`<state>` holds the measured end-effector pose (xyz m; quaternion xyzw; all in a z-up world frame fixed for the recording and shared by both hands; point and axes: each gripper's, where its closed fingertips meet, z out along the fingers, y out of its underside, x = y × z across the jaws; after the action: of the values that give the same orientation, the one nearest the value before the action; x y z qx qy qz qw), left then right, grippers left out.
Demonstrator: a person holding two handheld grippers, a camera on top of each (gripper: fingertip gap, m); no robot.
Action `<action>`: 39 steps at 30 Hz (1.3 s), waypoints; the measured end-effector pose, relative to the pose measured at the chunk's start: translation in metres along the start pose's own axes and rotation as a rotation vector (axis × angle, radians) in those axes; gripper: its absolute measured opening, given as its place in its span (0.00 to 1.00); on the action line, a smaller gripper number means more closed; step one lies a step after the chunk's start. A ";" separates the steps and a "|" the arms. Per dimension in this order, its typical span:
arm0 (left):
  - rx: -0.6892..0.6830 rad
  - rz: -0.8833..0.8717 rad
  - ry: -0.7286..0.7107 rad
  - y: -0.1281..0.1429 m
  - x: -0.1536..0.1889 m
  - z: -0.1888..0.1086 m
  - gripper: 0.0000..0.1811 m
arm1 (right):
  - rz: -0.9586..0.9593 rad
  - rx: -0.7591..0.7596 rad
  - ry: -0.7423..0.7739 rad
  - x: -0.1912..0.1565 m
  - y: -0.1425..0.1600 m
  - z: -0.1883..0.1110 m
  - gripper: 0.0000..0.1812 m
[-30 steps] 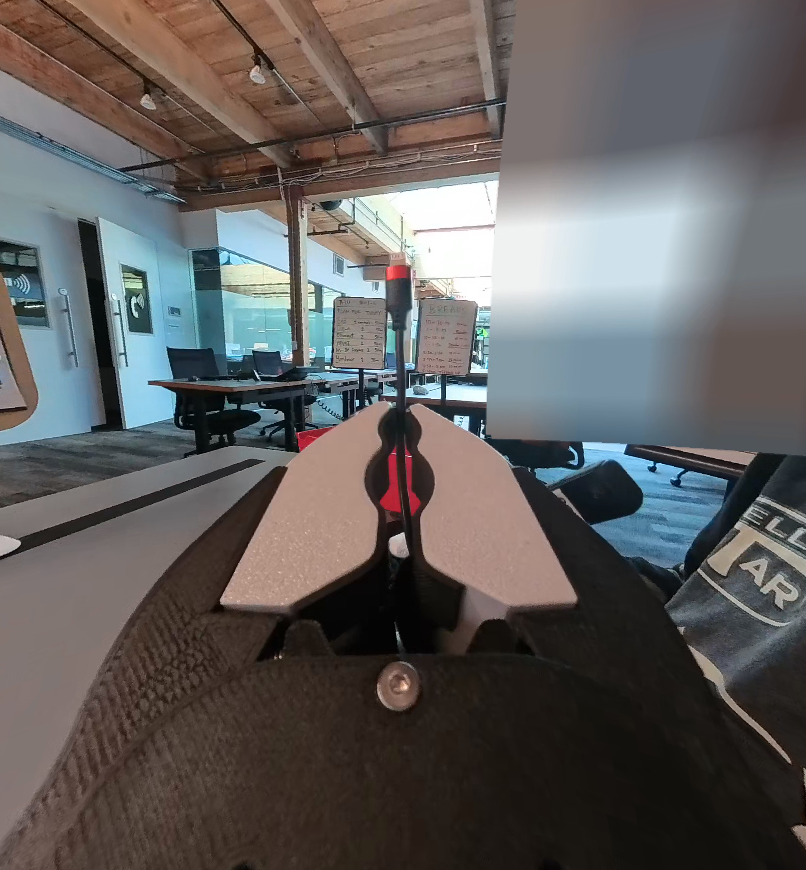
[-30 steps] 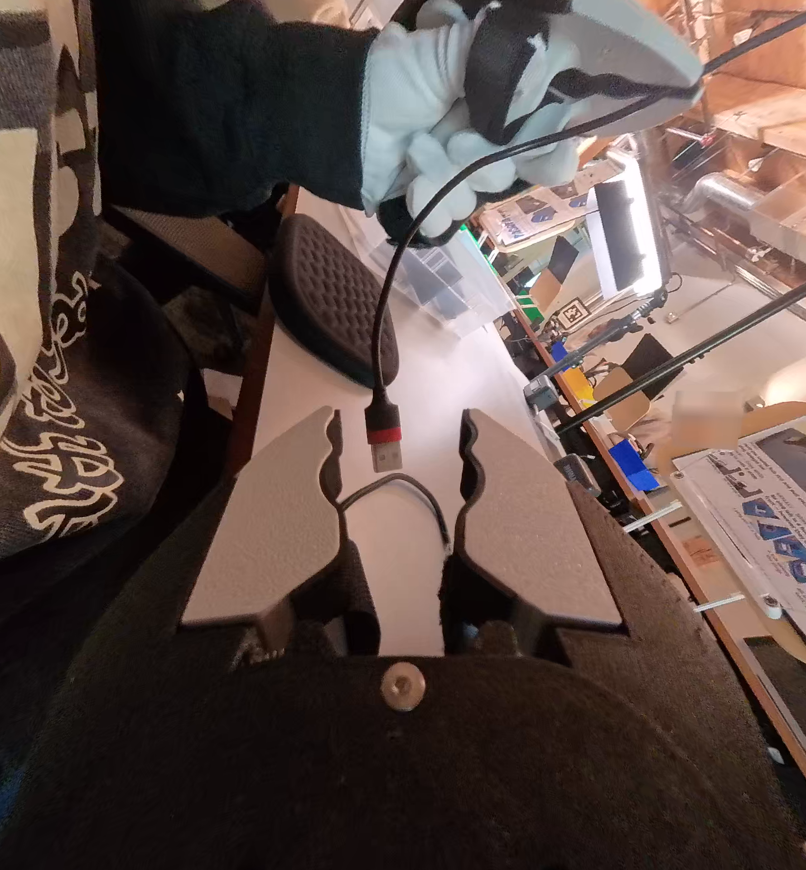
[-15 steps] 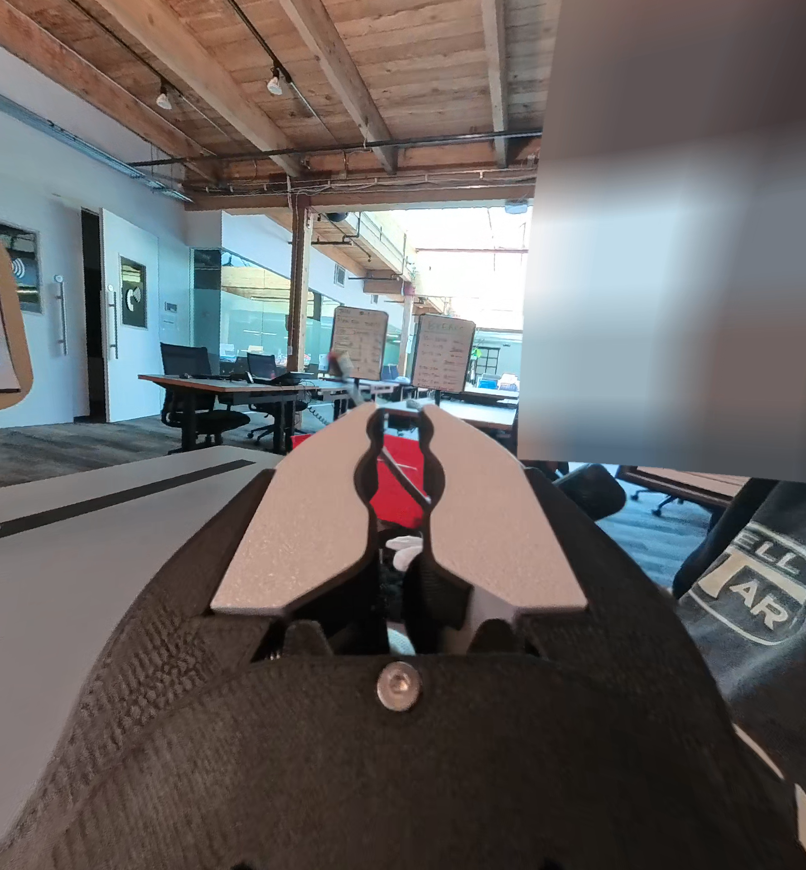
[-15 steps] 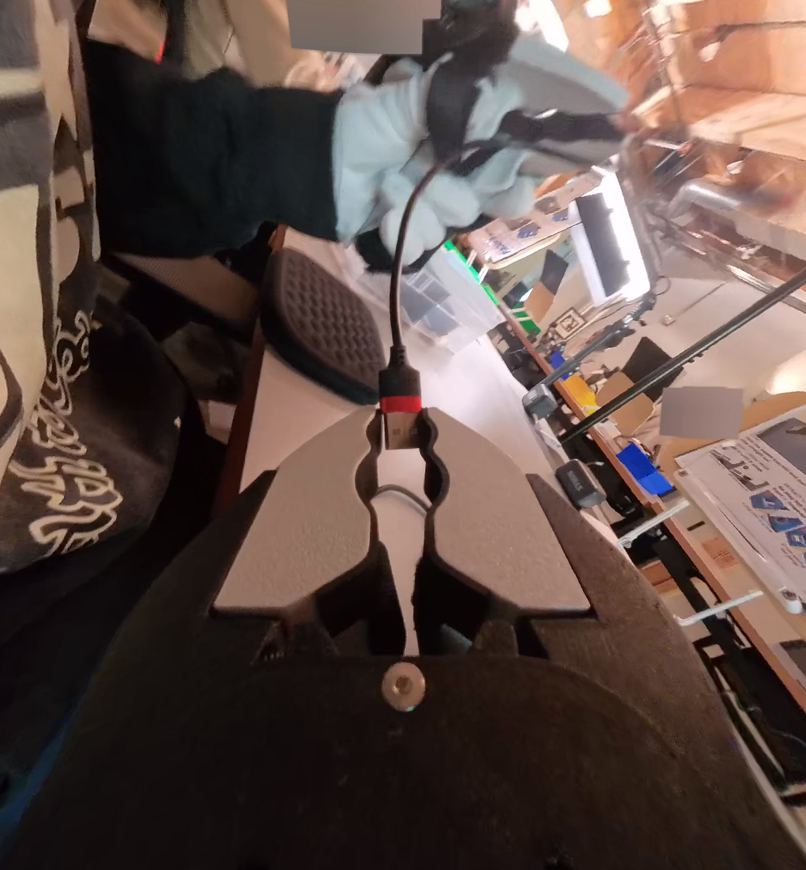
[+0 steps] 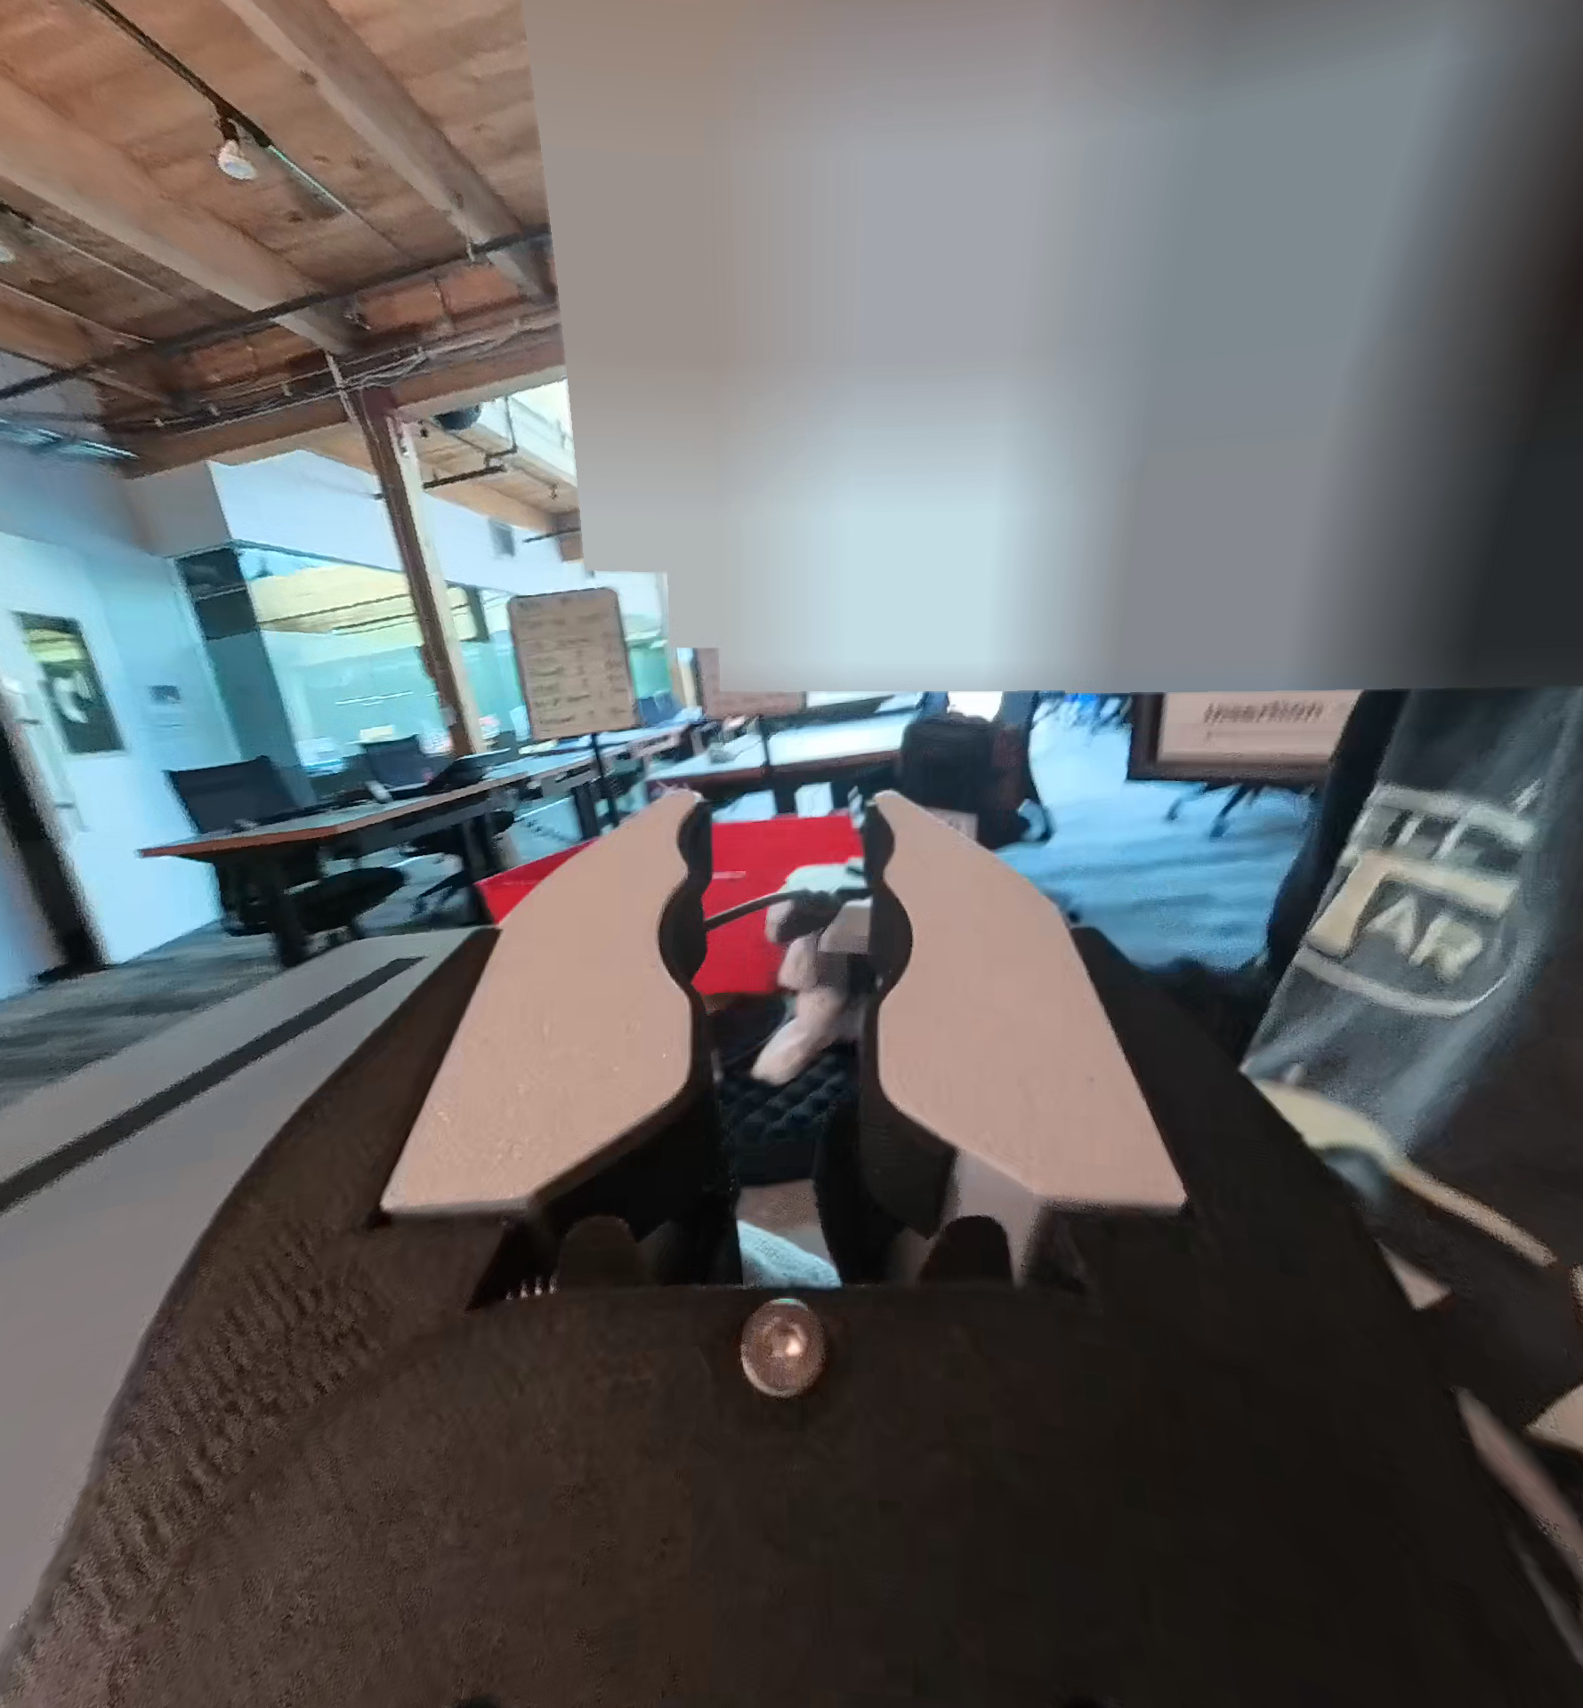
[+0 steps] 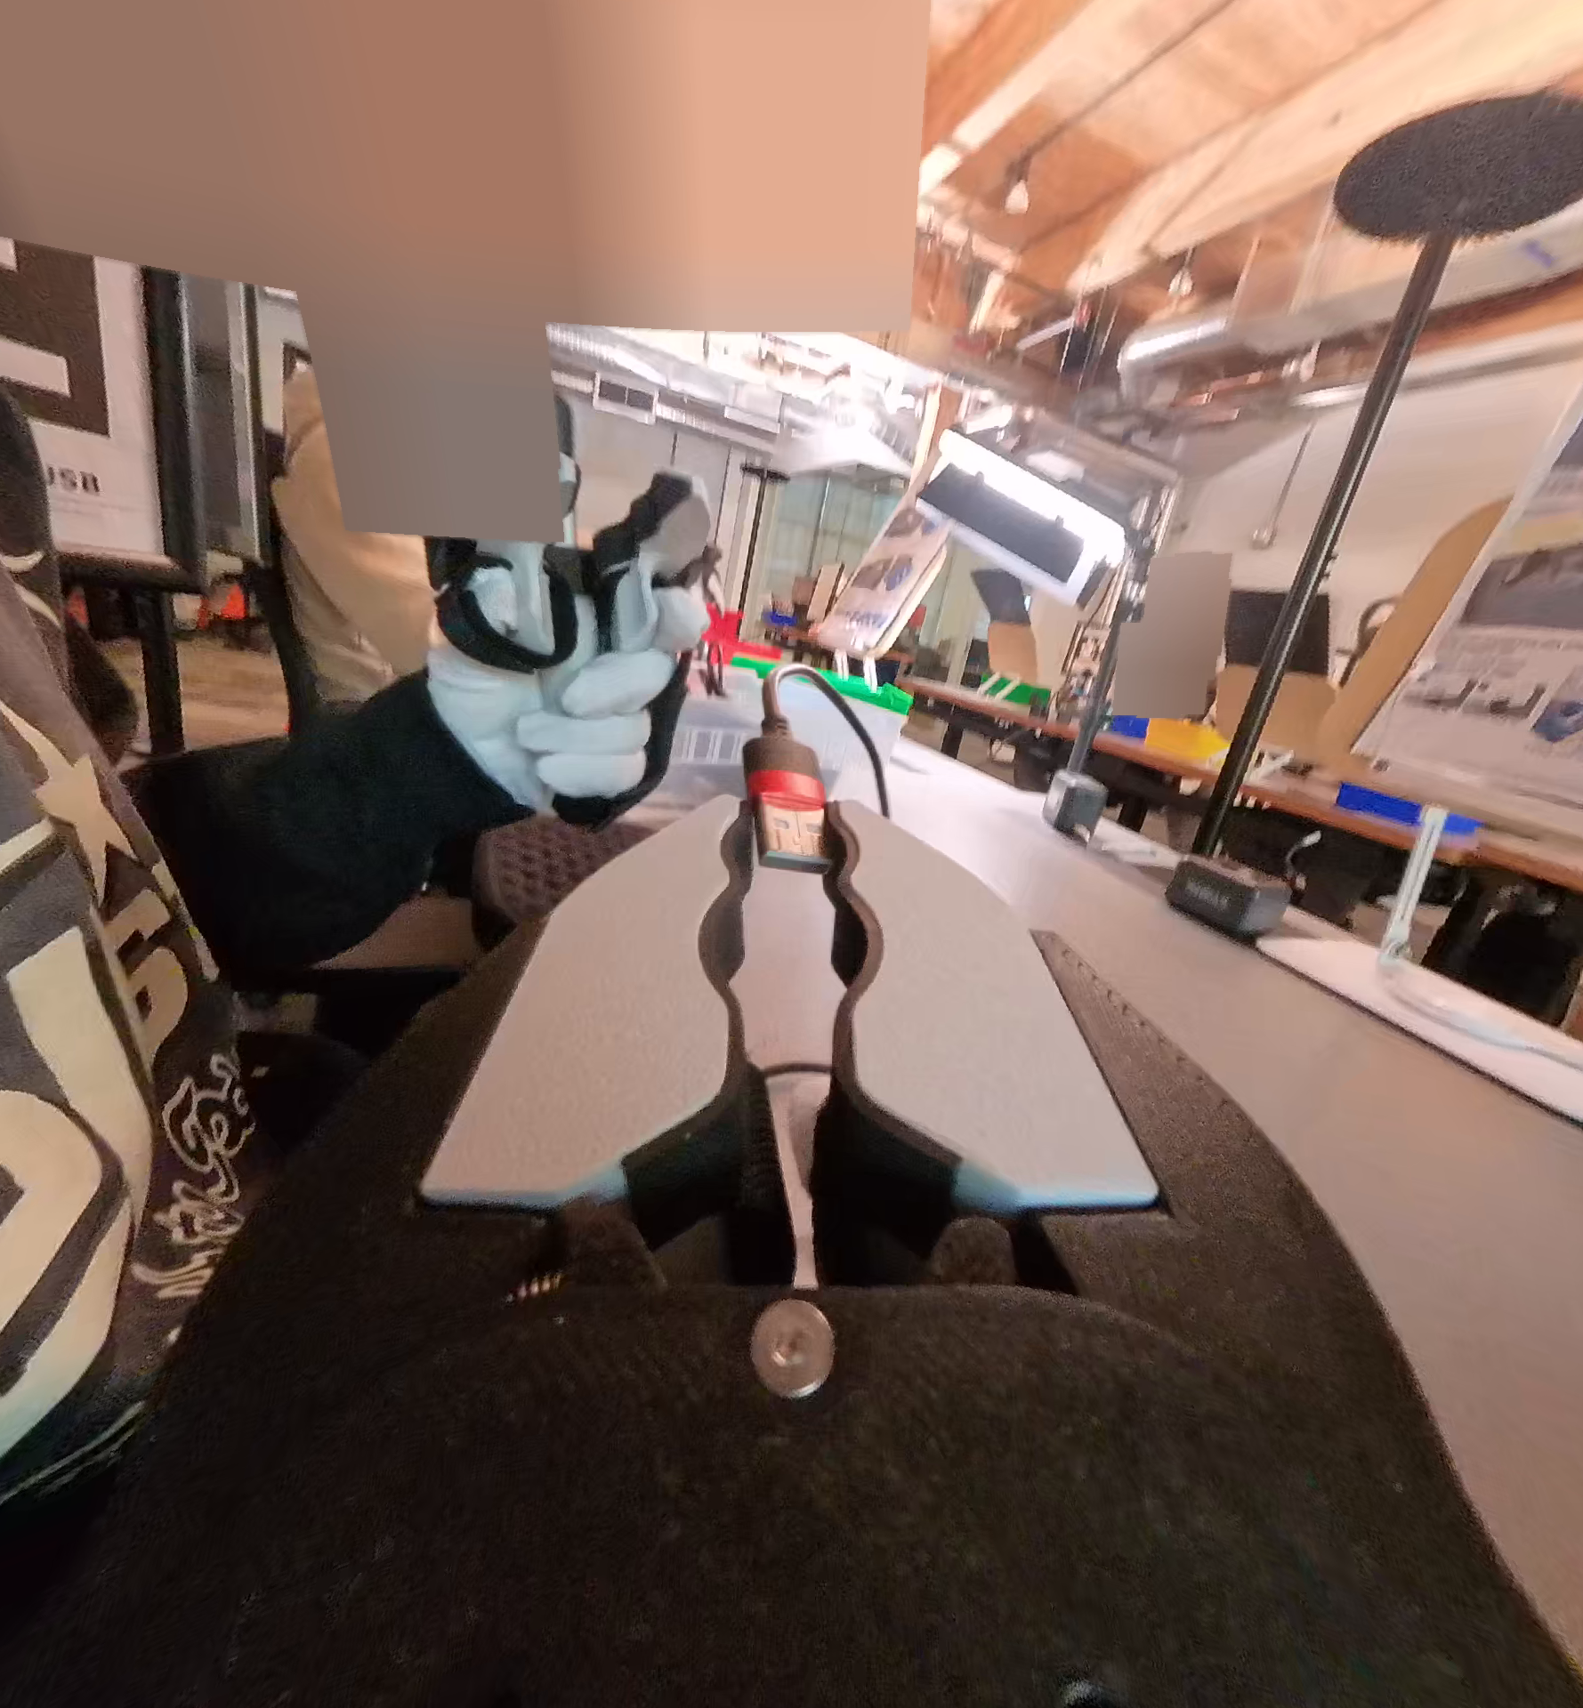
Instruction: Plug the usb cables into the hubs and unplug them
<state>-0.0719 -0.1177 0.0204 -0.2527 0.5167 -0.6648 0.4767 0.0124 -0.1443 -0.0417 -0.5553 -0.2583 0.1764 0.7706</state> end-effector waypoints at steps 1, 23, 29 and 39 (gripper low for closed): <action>-0.049 0.075 -0.010 0.007 0.002 0.003 0.17 | -0.003 -0.036 -0.006 -0.002 0.004 0.002 0.08; -0.394 0.297 0.085 0.089 0.019 0.019 0.01 | -0.191 -0.001 -0.043 -0.030 -0.005 0.015 0.26; -0.224 -0.018 0.033 0.078 -0.008 0.002 0.01 | -0.132 0.303 0.230 0.026 -0.040 -0.034 0.28; -0.142 -0.167 -0.012 0.073 -0.024 -0.007 0.01 | 0.070 0.565 0.463 0.076 -0.047 -0.089 0.26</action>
<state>-0.0405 -0.0934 -0.0460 -0.3317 0.5368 -0.6625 0.4036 0.1256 -0.1851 -0.0037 -0.3542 0.0010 0.1365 0.9252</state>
